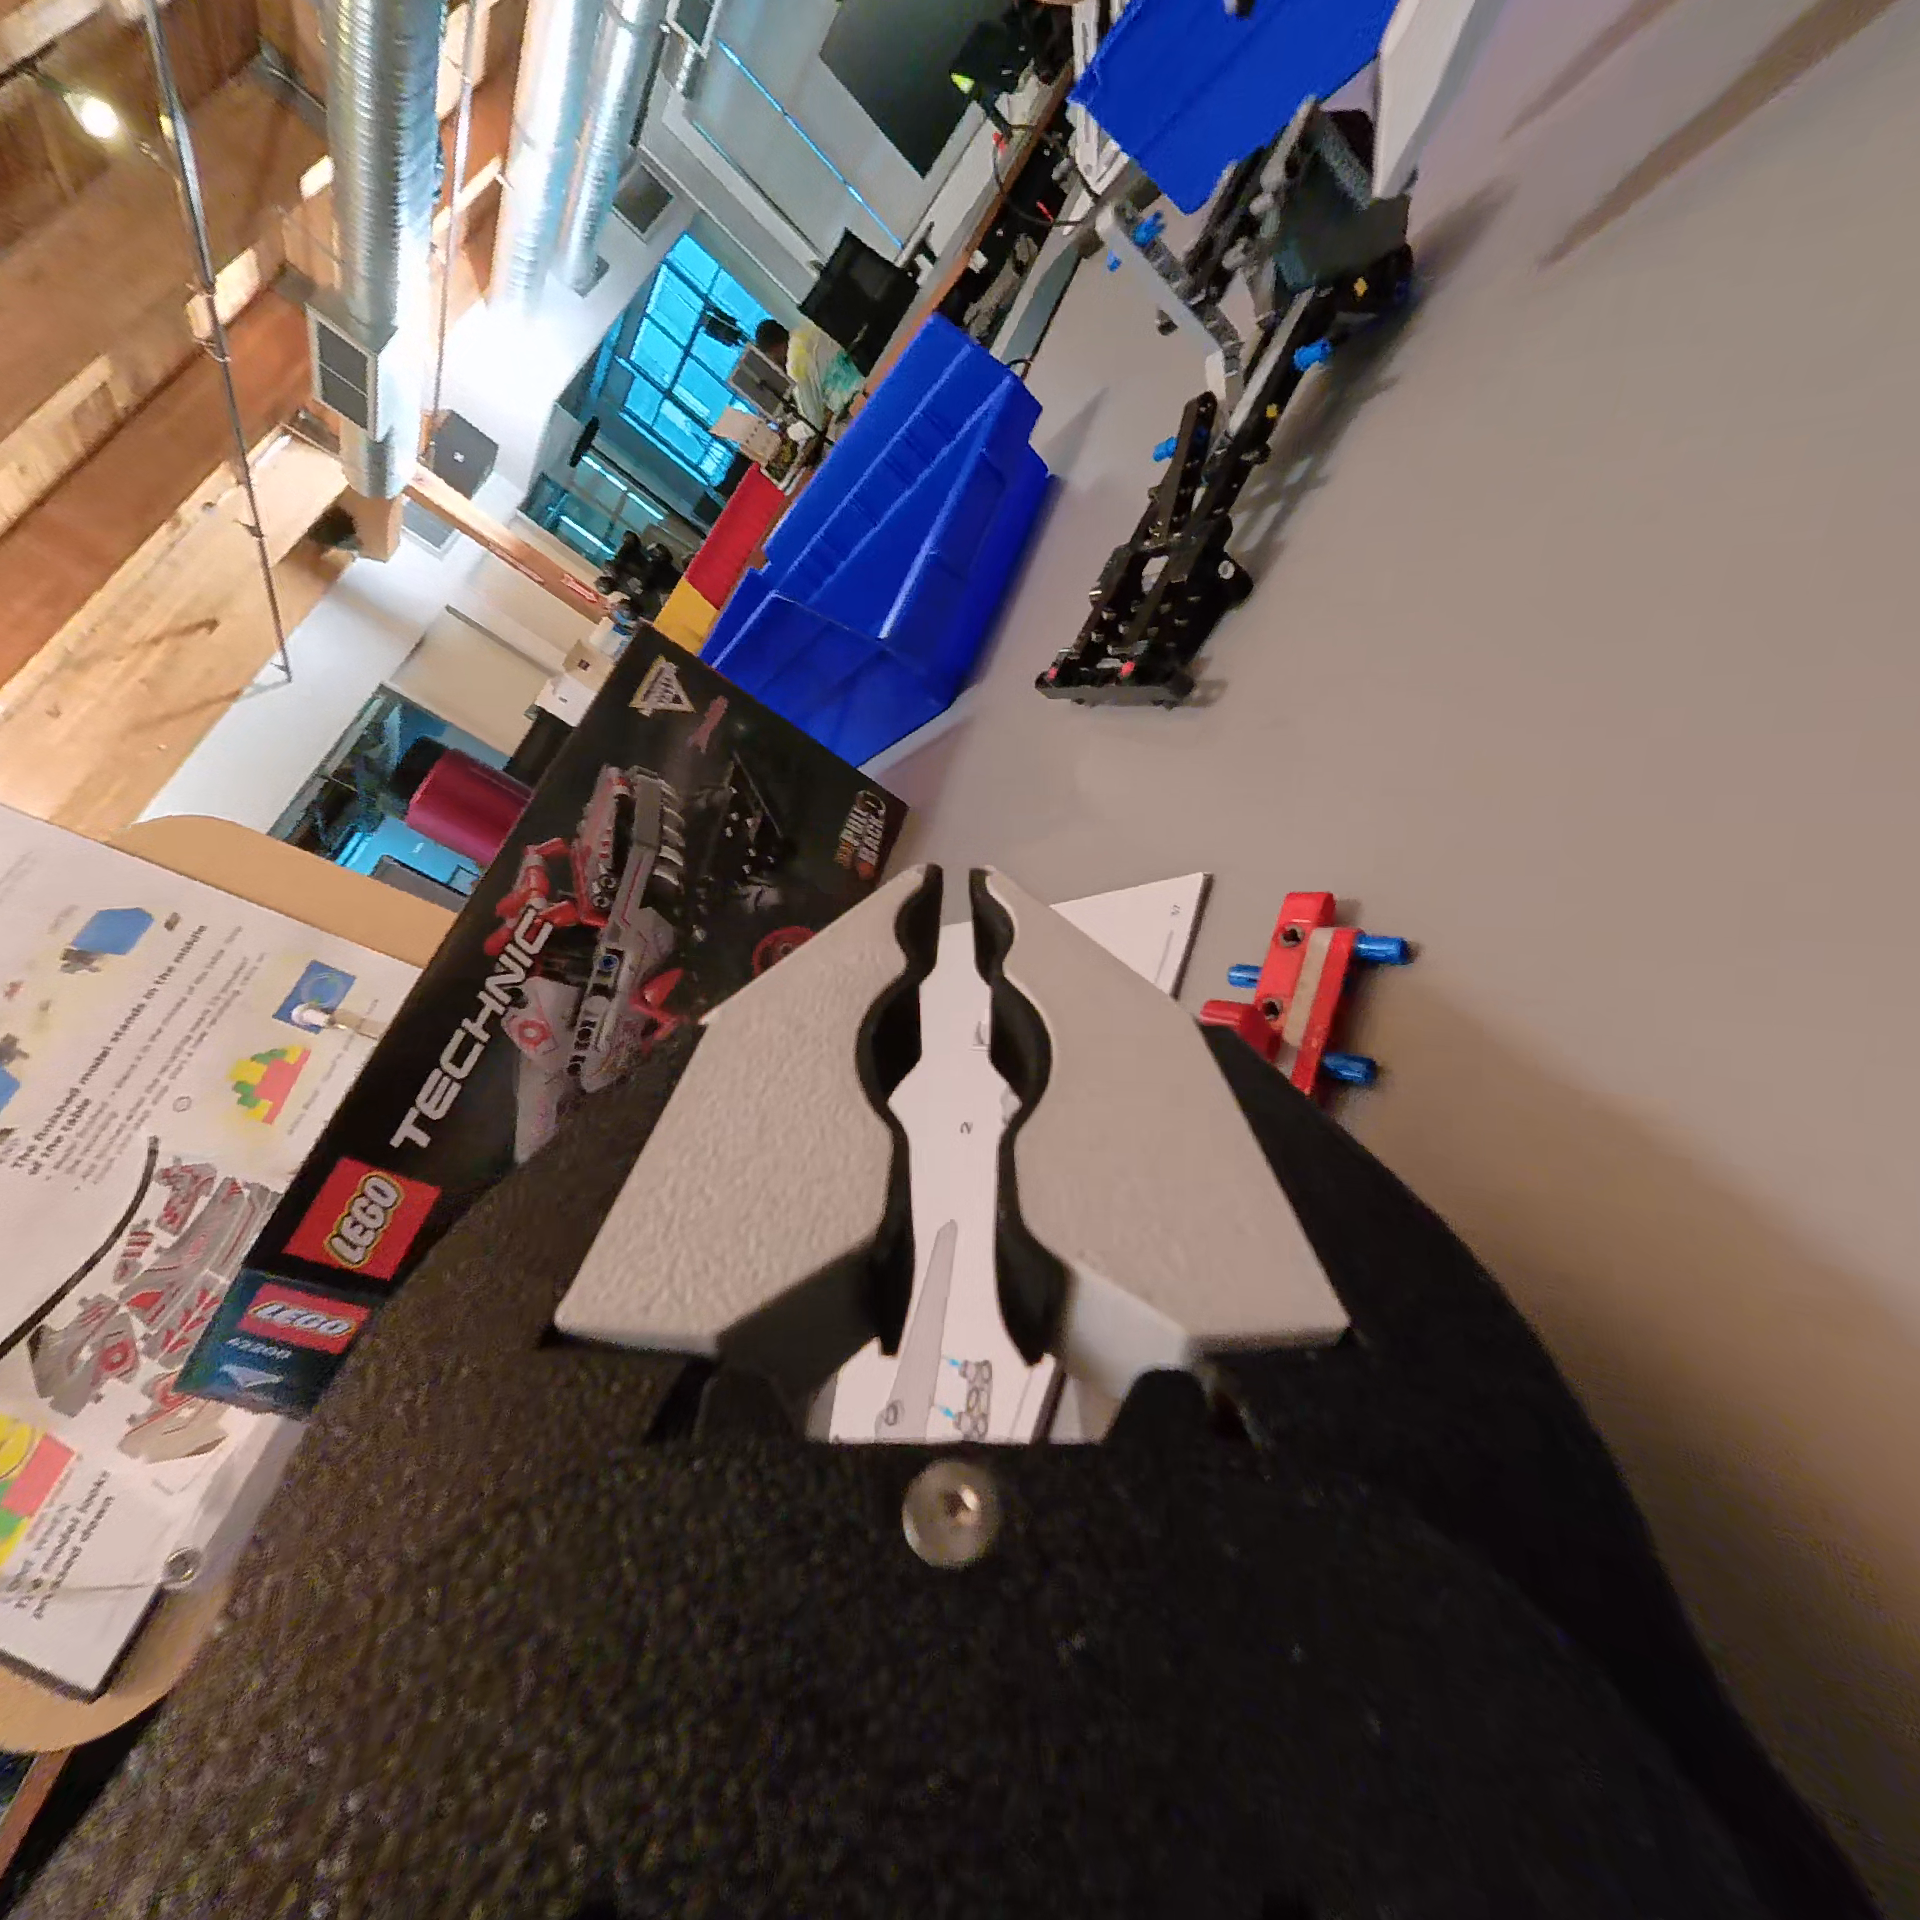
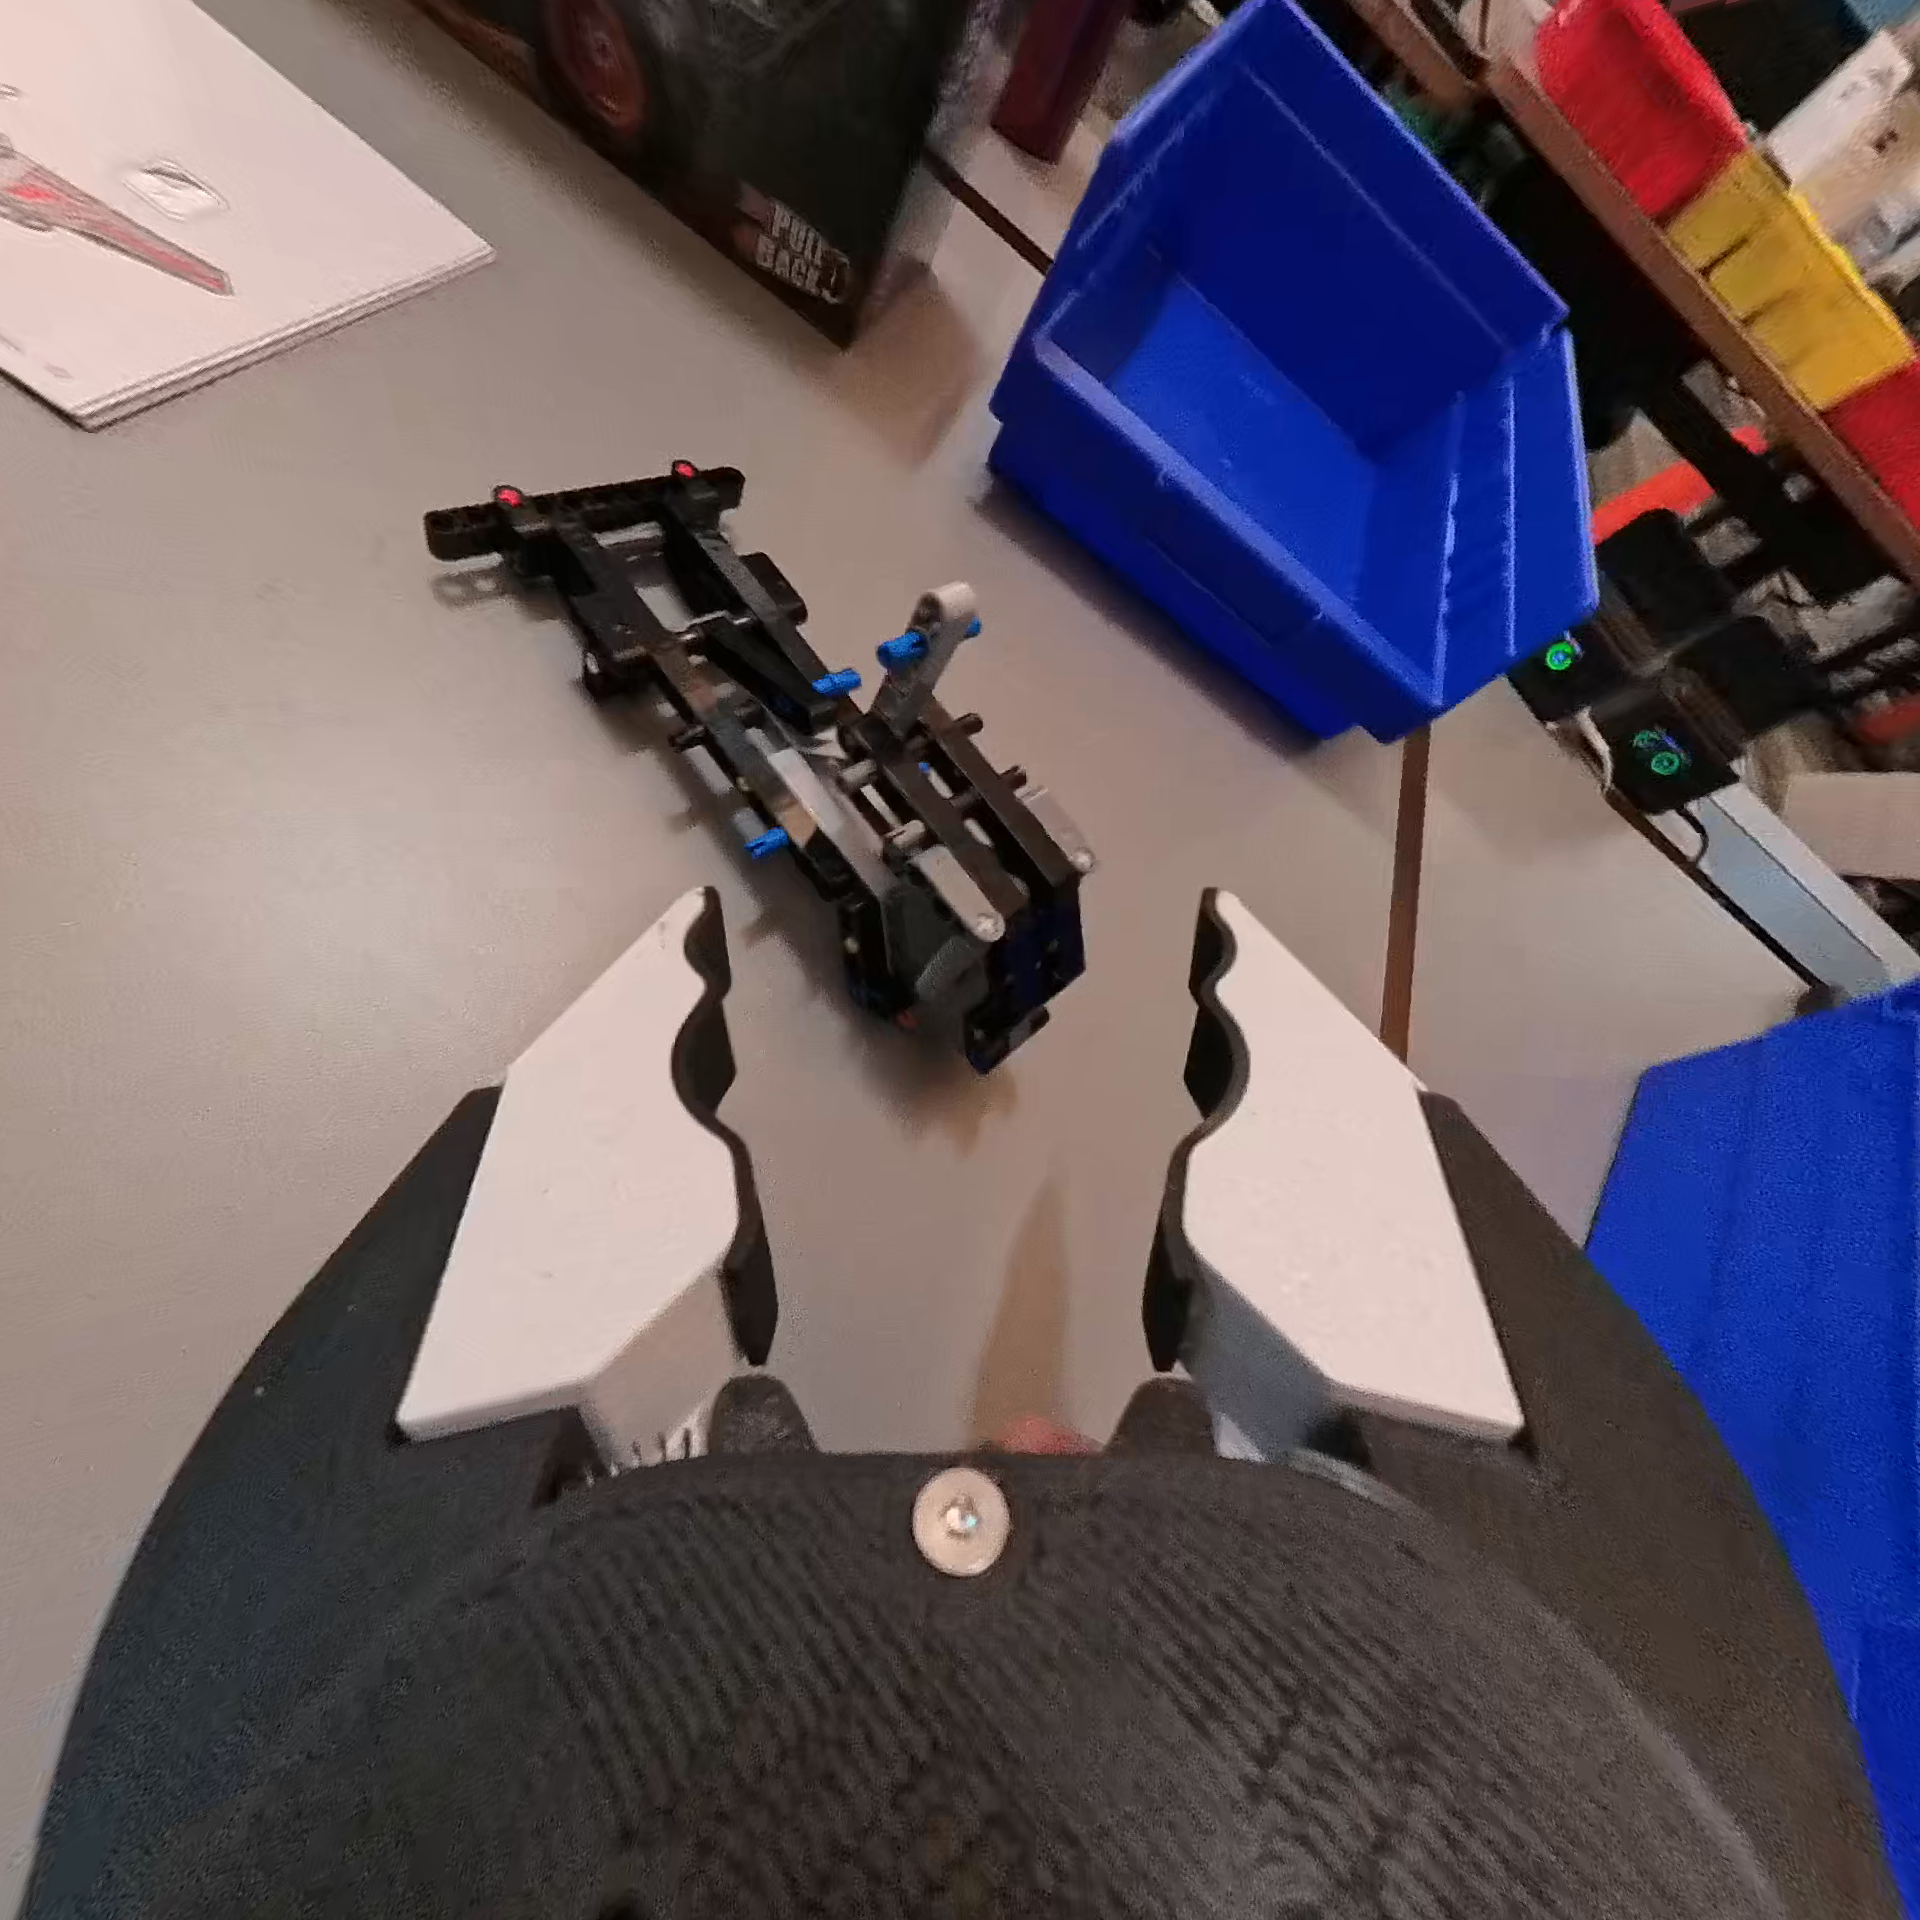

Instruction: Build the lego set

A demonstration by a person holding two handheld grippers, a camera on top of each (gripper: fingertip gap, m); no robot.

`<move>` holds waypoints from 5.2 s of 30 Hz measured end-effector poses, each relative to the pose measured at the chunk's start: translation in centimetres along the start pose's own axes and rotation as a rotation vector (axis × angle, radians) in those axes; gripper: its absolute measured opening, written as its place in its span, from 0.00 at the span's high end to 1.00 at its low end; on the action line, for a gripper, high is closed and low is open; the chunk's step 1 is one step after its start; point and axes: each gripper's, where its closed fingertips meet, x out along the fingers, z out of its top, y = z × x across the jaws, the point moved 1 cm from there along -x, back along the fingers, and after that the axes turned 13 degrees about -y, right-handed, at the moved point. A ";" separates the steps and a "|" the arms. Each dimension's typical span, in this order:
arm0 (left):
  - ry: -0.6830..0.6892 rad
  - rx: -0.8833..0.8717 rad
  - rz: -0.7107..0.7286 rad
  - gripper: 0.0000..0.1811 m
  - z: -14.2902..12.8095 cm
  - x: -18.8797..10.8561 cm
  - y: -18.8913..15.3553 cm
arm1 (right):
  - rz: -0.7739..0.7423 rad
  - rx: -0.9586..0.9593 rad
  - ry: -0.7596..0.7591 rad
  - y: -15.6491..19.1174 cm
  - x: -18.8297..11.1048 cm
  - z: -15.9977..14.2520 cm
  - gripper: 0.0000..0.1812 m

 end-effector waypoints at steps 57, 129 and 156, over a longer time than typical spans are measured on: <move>0.070 -0.026 -0.098 0.98 -1.7 0.4 -1.6 | 0.143 -0.326 -0.040 8.8 -0.3 0.5 0.67; 0.329 -0.718 -0.525 0.80 -3.1 -2.4 -5.6 | 0.312 0.107 0.011 15.8 -2.6 3.0 0.80; -0.525 0.132 -0.279 0.88 10.6 -3.7 -4.5 | 0.815 0.349 -0.385 18.9 -4.0 9.1 0.68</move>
